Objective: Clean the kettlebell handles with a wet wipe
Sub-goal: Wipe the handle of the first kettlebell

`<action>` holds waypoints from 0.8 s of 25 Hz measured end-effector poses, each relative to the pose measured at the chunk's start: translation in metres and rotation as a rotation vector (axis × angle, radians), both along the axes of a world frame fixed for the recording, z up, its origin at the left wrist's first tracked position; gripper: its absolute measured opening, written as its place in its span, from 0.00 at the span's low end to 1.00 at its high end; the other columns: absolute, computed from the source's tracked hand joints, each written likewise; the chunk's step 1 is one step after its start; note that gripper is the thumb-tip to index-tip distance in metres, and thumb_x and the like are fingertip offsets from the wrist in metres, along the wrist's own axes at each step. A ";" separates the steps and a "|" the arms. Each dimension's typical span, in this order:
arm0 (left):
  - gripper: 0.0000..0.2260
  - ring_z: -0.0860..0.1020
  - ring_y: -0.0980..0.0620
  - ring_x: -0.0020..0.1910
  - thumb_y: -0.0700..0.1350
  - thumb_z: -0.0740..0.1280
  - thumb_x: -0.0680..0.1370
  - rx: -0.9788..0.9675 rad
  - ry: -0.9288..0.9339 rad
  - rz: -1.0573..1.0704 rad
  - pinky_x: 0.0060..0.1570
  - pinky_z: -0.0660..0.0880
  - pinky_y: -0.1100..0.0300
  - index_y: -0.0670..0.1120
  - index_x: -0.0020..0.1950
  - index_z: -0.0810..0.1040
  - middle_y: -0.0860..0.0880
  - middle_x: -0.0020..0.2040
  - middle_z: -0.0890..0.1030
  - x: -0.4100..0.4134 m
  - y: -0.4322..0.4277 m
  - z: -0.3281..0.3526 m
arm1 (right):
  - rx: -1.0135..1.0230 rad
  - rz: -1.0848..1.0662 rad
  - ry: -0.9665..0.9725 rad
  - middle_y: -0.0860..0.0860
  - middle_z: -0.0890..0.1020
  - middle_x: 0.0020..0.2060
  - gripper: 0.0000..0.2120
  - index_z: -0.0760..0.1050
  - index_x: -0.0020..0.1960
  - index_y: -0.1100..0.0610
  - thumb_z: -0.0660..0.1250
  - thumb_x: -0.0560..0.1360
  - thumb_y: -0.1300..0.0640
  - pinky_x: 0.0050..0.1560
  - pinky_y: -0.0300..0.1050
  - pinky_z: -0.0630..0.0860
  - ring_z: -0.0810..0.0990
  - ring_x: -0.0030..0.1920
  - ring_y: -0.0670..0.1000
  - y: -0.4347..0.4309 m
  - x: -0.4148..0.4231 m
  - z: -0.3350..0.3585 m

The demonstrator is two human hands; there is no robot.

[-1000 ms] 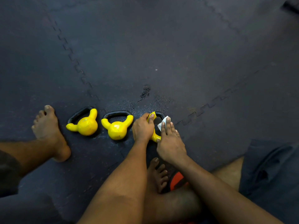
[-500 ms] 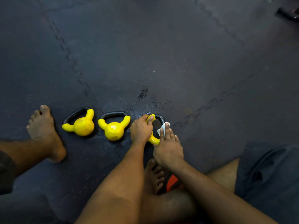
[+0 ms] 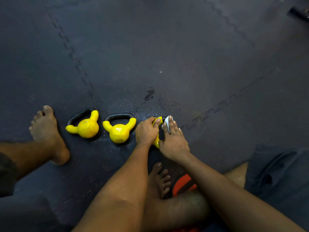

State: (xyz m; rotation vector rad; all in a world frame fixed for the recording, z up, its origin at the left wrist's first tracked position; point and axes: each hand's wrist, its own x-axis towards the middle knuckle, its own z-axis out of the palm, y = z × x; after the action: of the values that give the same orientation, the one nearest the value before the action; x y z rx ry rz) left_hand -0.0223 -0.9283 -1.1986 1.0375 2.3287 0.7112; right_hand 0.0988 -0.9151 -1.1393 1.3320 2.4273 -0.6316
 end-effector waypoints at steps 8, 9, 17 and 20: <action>0.17 0.80 0.41 0.48 0.60 0.59 0.79 0.003 -0.004 0.000 0.43 0.75 0.50 0.50 0.53 0.80 0.44 0.46 0.84 -0.001 0.000 -0.004 | -0.131 -0.023 0.043 0.58 0.34 0.77 0.38 0.42 0.80 0.58 0.58 0.80 0.45 0.77 0.51 0.46 0.40 0.79 0.56 0.008 0.006 0.002; 0.17 0.80 0.41 0.48 0.61 0.58 0.79 0.008 -0.007 -0.002 0.43 0.75 0.51 0.50 0.54 0.80 0.44 0.45 0.84 -0.002 0.000 -0.004 | -0.143 -0.019 0.071 0.57 0.34 0.77 0.37 0.42 0.80 0.58 0.58 0.80 0.46 0.77 0.51 0.46 0.40 0.79 0.55 0.012 0.004 0.002; 0.17 0.80 0.41 0.47 0.61 0.58 0.78 0.043 -0.030 0.011 0.44 0.76 0.49 0.52 0.54 0.79 0.45 0.45 0.84 -0.005 -0.001 -0.011 | -0.108 -0.191 0.148 0.57 0.56 0.78 0.26 0.57 0.78 0.56 0.54 0.83 0.48 0.63 0.49 0.68 0.69 0.69 0.64 0.020 0.001 0.008; 0.16 0.80 0.41 0.48 0.60 0.58 0.79 0.060 -0.023 -0.009 0.42 0.76 0.50 0.52 0.54 0.79 0.45 0.45 0.84 -0.006 -0.004 -0.014 | -0.109 -0.371 0.322 0.58 0.78 0.64 0.19 0.78 0.63 0.58 0.56 0.82 0.49 0.56 0.48 0.71 0.76 0.61 0.61 0.038 -0.008 0.006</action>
State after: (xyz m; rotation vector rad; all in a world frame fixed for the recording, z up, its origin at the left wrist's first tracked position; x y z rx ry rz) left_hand -0.0288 -0.9323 -1.2129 1.0601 2.2942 0.7898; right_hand 0.0906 -0.8767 -1.1330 1.7678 2.3481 -1.1351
